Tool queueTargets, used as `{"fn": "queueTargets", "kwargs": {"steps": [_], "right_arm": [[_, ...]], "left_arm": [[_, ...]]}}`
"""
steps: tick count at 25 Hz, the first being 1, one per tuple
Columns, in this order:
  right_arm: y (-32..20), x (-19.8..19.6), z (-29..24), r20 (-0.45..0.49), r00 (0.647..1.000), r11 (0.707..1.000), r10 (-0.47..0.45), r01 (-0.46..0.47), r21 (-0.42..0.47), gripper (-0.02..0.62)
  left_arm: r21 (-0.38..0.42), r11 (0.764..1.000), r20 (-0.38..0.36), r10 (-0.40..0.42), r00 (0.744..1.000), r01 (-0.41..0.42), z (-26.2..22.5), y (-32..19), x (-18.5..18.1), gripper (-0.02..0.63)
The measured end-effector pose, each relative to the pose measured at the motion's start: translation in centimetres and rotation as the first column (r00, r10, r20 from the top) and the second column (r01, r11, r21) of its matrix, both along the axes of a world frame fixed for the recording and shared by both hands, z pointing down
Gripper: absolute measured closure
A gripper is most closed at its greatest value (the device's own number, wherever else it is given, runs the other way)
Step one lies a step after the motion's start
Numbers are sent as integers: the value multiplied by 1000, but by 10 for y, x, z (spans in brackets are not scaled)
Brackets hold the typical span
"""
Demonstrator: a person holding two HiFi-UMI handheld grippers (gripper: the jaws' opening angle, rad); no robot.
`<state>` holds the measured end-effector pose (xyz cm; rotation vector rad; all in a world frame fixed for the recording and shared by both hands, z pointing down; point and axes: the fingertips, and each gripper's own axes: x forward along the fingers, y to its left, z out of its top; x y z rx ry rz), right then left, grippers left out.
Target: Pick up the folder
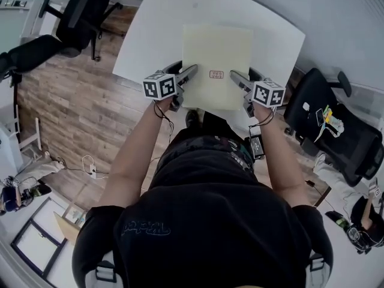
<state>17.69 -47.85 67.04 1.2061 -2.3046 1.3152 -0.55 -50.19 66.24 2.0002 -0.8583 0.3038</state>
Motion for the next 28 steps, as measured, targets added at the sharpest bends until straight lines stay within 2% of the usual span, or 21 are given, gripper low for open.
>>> {"fn": "queueTargets", "kwargs": {"steps": [7, 16, 22, 28], "right_arm": [[21, -29, -52, -11, 1000, 995, 3, -2, 103, 250], [67, -65, -102, -27, 999, 980, 22, -16, 201, 250], [101, -74, -125, -49, 997, 969, 54, -40, 245, 249], [131, -82, -136, -37, 997, 969, 62, -51, 240, 250]], "left_arm": [[97, 995, -6, -6, 1000, 6, -52, 23, -29, 310], [223, 974, -4, 31, 999, -30, -104, 63, -64, 310], [251, 967, -28, 49, 998, -40, -122, 95, -73, 308], [271, 961, -5, 68, 998, -64, -138, 121, -80, 310]]}}
